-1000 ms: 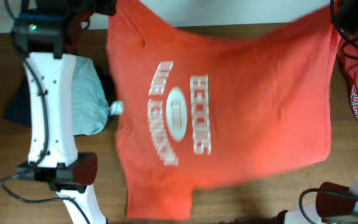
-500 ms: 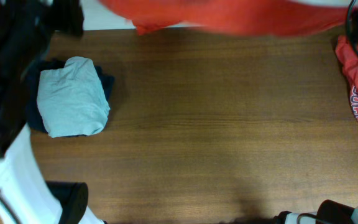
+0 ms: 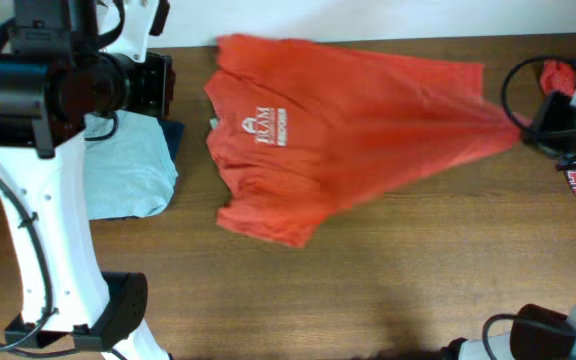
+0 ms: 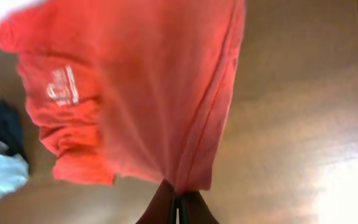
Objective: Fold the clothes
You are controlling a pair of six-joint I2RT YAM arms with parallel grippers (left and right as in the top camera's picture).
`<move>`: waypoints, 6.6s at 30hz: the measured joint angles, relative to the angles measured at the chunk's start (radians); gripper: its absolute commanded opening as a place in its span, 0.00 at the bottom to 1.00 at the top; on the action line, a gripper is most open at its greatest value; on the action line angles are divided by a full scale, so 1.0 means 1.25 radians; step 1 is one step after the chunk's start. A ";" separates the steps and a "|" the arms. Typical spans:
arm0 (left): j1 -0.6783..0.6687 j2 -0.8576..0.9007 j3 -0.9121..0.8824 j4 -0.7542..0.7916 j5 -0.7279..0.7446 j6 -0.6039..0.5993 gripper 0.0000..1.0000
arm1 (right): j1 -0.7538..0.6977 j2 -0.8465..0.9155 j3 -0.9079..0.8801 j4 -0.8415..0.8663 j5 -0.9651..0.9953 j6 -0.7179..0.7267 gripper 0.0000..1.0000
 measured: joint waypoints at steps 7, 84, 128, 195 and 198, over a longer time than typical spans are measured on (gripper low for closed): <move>0.000 0.000 -0.049 0.000 0.000 0.000 0.16 | 0.000 0.011 -0.142 0.018 0.009 -0.032 0.16; 0.111 0.119 -1.060 0.588 -0.121 -0.255 0.06 | 0.081 0.384 -0.405 0.629 0.003 0.067 0.04; 0.066 0.026 -0.851 0.727 -0.069 -0.038 0.45 | -0.018 0.478 -0.020 0.424 -0.058 0.070 0.53; 0.073 0.384 -0.457 0.667 -0.049 -0.107 0.47 | 0.055 0.371 -0.518 0.744 0.259 0.245 0.04; 0.073 0.384 -0.445 0.651 -0.049 -0.102 0.47 | -0.007 0.382 -0.500 0.793 0.260 0.188 0.04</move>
